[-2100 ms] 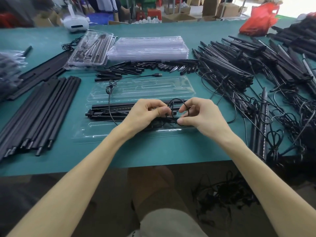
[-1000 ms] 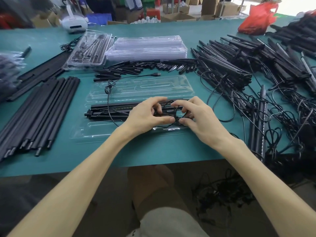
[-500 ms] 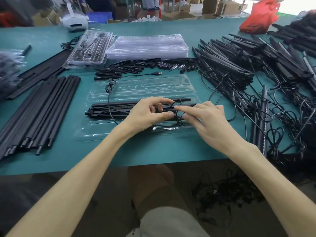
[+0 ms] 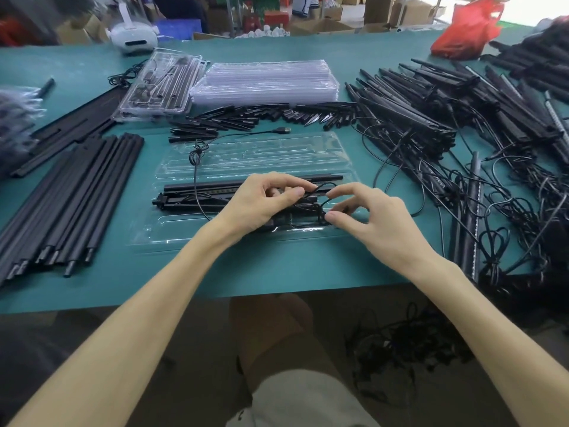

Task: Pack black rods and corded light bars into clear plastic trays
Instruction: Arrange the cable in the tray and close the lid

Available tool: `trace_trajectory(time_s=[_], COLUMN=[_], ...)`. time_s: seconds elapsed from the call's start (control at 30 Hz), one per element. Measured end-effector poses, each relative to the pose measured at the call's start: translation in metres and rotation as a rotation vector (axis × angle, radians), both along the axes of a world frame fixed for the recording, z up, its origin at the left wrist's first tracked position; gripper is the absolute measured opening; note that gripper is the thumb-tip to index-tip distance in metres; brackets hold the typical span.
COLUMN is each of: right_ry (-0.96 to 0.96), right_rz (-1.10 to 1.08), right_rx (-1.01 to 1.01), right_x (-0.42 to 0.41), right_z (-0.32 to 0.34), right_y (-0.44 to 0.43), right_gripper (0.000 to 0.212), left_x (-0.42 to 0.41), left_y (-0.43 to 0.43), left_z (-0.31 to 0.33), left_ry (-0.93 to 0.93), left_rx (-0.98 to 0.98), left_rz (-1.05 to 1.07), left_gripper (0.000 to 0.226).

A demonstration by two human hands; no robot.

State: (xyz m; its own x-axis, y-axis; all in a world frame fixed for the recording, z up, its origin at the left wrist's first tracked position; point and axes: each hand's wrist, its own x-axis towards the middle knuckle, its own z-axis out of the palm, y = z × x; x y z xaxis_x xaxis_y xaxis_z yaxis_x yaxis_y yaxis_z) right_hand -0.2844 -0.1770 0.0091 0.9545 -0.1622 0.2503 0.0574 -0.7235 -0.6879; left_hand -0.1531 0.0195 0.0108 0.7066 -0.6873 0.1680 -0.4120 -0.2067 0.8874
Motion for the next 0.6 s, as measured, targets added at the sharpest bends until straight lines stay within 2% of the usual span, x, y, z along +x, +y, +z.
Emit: trace_trajectory(time_s=[0.47, 0.6], right_ry=[-0.003, -0.037], right_rz=[-0.046, -0.057], right_rx=[-0.019, 0.013], right_x=[0.0042, 0.003], right_z=[0.003, 0.0038], right_y=[-0.001, -0.0013], right_gripper=[0.03, 0.045], left_x=[-0.0001, -0.0013], left_y=[0.0, -0.0004], left_z=[-0.0016, -0.0014], left_ry=[-0.14, -0.159], left_rx=[0.109, 0.16], left_rz=[-0.018, -0.006], left_gripper=[0.023, 0.029])
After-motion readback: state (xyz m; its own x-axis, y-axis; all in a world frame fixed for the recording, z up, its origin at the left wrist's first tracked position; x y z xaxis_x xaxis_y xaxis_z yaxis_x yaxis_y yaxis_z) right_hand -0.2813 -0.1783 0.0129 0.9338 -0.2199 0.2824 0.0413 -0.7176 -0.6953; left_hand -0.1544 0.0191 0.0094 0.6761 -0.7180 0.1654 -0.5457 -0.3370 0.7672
